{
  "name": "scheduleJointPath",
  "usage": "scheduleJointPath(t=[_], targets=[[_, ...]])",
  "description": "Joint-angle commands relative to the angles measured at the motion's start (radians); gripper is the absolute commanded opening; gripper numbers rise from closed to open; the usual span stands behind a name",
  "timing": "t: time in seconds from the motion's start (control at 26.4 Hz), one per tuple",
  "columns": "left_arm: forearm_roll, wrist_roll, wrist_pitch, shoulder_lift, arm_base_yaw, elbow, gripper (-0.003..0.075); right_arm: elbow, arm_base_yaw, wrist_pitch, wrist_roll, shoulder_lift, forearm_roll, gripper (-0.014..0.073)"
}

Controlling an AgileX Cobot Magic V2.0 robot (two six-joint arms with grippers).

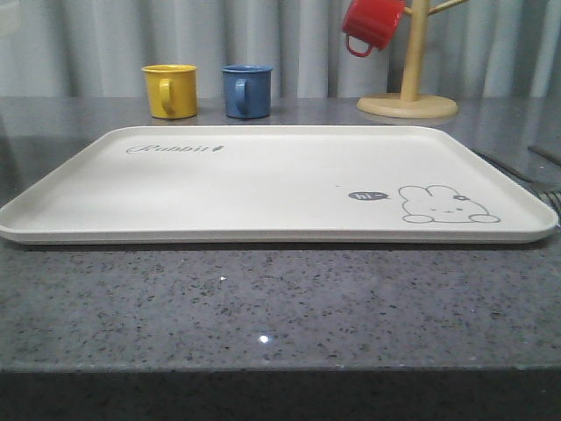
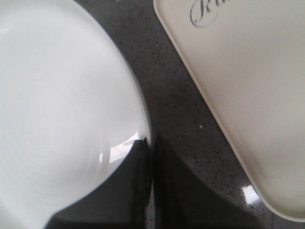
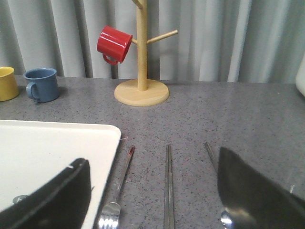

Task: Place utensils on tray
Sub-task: 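Carry the white plate onto the tray and release it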

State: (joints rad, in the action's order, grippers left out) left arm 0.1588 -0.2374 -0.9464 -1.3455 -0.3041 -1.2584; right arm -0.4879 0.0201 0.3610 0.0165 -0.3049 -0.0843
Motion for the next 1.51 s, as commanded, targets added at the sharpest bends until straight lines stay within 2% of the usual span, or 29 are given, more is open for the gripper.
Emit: scheduleJointPath(t=[0.0, 0.3, 0.45, 0.8, 1.17, 1.25, 1.4, 1.48], targets=[[0.001, 0.013, 0.034, 0.036, -0.066, -0.086, -0.0018, -0.036, -0.005, -0.074, 0.008, -0.015, 0.000, 0.0574], [0.001, 0.013, 0.030, -0.083, -0.337, -0.153, -0.0018, -0.036, -0.005, -0.074, 0.008, -0.015, 0.000, 0.0574], [0.001, 0.013, -0.004, -0.173, -0.412, -0.157, -0.0018, -0.036, -0.005, -0.074, 0.008, -0.015, 0.000, 0.0574], [-0.005, 0.013, -0.004, -0.285, -0.490, -0.157, -0.0019, -0.036, -0.005, -0.074, 0.008, -0.015, 0.000, 0.0574], [-0.055, 0.013, -0.025, -0.345, -0.496, -0.157, -0.0015, -0.036, -0.005, -0.074, 0.008, -0.015, 0.000, 0.0574], [-0.065, 0.013, -0.027, -0.345, -0.496, -0.157, 0.0035, -0.036, -0.005, -0.074, 0.008, -0.015, 0.000, 0.0574], [-0.071, 0.013, -0.039, -0.332, -0.496, -0.157, 0.0237, -0.036, -0.005, -0.074, 0.008, -0.015, 0.000, 0.0574], [-0.074, 0.016, -0.043, -0.311, -0.496, -0.159, 0.0278, -0.036, -0.005, -0.074, 0.008, -0.015, 0.000, 0.0574]])
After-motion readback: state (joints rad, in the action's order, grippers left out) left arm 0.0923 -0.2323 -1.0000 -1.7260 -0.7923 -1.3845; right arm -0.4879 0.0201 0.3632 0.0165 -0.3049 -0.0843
